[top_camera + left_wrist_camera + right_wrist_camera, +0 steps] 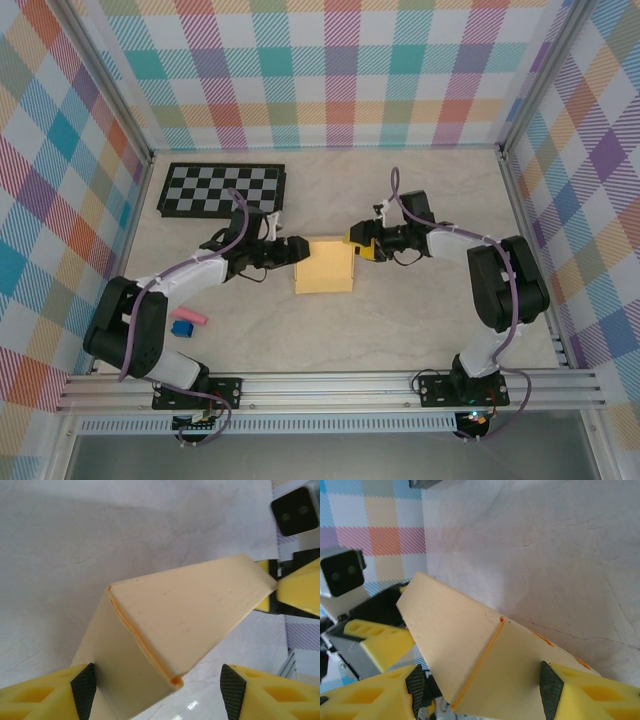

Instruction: Fold the paper box

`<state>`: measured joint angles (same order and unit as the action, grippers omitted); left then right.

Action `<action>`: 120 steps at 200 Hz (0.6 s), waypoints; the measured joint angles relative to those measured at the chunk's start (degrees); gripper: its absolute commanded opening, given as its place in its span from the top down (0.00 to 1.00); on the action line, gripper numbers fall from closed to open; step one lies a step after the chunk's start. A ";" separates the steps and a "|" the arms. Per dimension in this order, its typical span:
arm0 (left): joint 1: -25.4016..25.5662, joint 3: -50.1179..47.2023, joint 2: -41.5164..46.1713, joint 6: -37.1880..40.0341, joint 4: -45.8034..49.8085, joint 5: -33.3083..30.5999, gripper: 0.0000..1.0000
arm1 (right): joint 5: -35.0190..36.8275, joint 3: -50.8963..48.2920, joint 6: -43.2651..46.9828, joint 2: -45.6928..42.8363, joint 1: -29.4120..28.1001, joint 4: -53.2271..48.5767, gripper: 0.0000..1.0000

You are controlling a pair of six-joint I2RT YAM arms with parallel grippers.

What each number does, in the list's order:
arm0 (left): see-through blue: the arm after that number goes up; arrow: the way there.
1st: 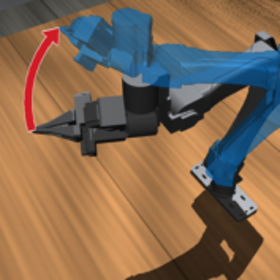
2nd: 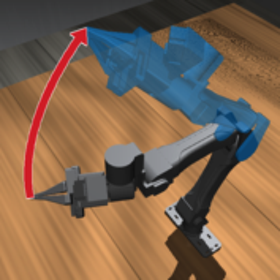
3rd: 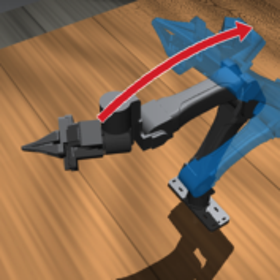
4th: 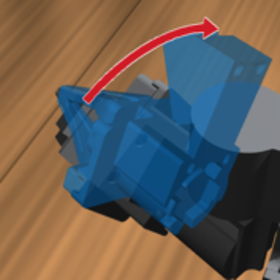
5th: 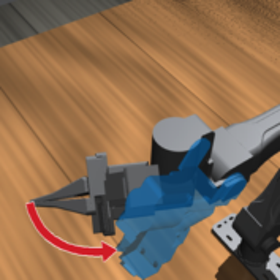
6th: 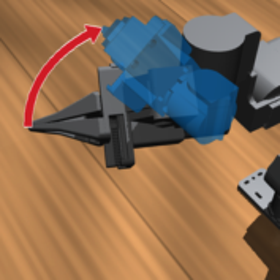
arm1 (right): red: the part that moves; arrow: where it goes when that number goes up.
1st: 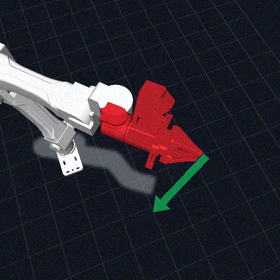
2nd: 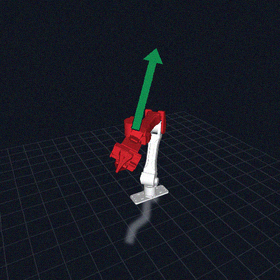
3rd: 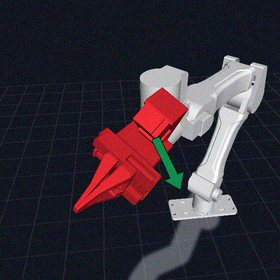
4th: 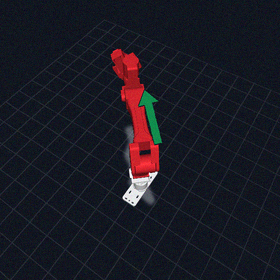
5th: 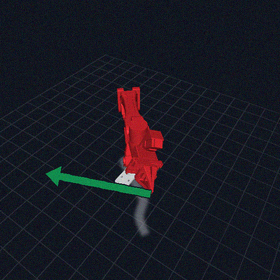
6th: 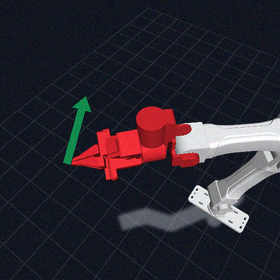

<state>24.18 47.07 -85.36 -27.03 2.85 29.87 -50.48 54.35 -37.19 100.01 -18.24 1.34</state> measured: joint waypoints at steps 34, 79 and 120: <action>0.07 -0.26 -2.91 2.95 -0.02 -0.48 0.32 | -1.84 0.00 6.78 1.22 -0.35 -0.98 0.38; 0.74 -3.39 -3.34 9.35 -2.91 0.92 0.31 | -2.54 -0.02 10.80 2.71 -0.44 -2.56 0.39; 1.03 -4.68 -3.63 12.15 -3.28 2.75 0.33 | -2.49 0.15 12.28 4.50 -0.33 -3.45 0.39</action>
<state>25.21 42.39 -88.99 -14.87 -0.43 32.62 -52.97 54.50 -24.91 104.51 -18.57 -2.11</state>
